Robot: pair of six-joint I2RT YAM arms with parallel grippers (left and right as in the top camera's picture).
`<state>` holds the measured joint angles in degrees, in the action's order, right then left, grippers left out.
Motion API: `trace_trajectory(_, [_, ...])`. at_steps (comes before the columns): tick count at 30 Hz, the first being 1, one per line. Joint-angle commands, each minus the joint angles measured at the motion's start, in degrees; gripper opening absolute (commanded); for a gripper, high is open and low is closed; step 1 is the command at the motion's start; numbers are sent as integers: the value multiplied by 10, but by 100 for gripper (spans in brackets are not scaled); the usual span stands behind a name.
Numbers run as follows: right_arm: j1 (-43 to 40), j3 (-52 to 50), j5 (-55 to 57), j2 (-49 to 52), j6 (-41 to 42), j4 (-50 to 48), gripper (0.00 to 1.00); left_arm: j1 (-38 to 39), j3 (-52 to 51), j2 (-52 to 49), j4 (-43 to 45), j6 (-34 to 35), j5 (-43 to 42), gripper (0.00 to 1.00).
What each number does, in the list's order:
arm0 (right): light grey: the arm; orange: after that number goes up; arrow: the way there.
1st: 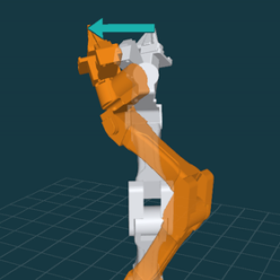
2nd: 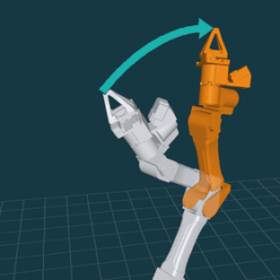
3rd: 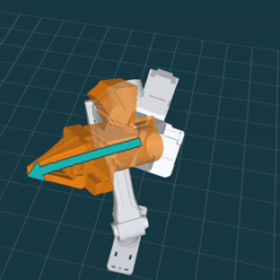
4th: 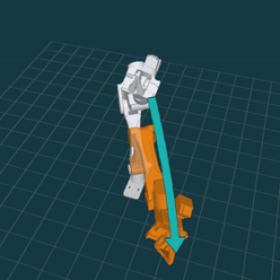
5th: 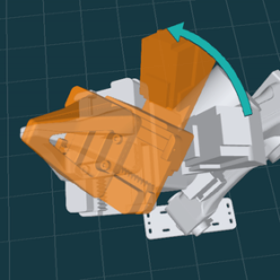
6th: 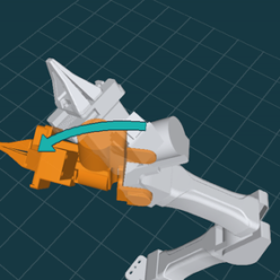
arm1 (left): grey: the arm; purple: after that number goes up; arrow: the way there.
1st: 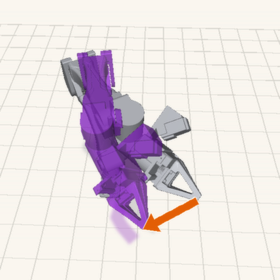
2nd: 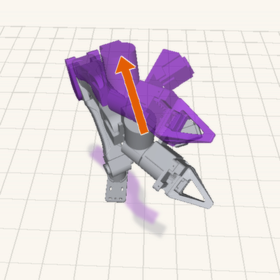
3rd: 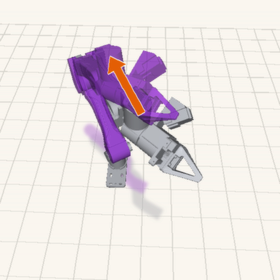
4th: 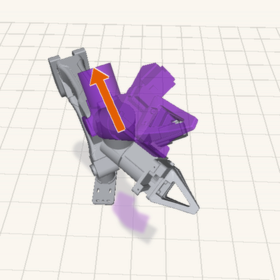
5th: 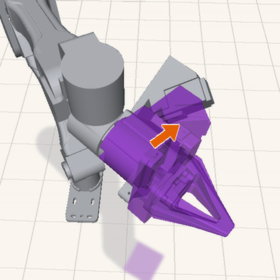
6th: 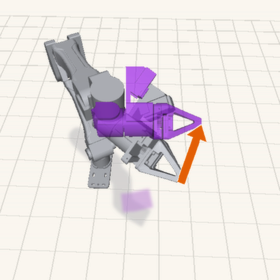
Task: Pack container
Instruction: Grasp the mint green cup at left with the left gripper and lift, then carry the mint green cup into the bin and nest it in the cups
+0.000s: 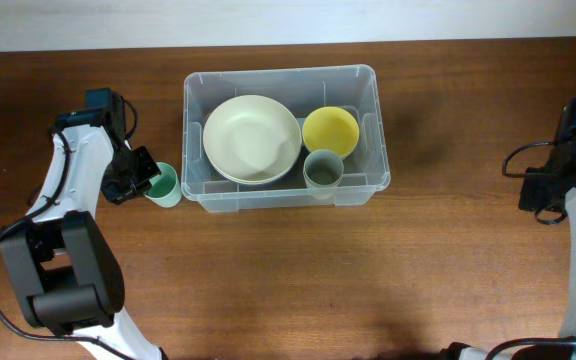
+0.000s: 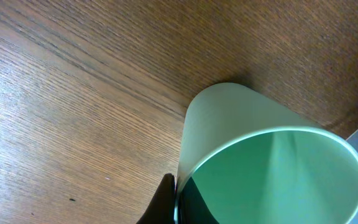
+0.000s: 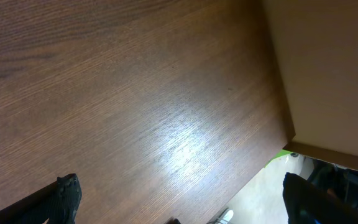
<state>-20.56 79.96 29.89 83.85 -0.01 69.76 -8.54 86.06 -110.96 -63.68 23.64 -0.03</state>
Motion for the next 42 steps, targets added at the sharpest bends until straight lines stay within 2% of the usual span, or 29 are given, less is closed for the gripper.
trace_trajectory(1, [-2,-3,1,2,2,-2,99,-13,6,0,6,1,11,1])
trace_trajectory(6, [-2,-3,1,2,2,-2,99,-53,100,2,-21,1,13,1])
trace_trajectory(12, [-2,-3,1,2,2,-2,99,-77,315,7,-102,1,10,1])
trace_trajectory(14, [-2,-3,1,2,2,-2,99,-70,381,13,-123,-10,-14,1])
trace_trajectory(18, [-2,-3,1,2,2,-2,99,-28,473,29,-146,-62,-115,1])
trace_trajectory(20, [-2,-3,1,2,2,-2,99,7,491,39,-149,-84,-142,1])
trace_trajectory(23, [-2,-3,1,2,2,-2,99,74,492,48,-151,-112,-130,1])
trace_trajectory(31, [-2,-3,1,2,2,-2,99,228,489,32,-210,-116,-122,1])
trace_trajectory(36, [-2,-3,1,2,2,-2,99,302,489,8,-225,-118,-95,1])
trace_trajectory(42, [-2,-3,1,2,2,-2,99,356,489,-40,-223,-118,-87,1])
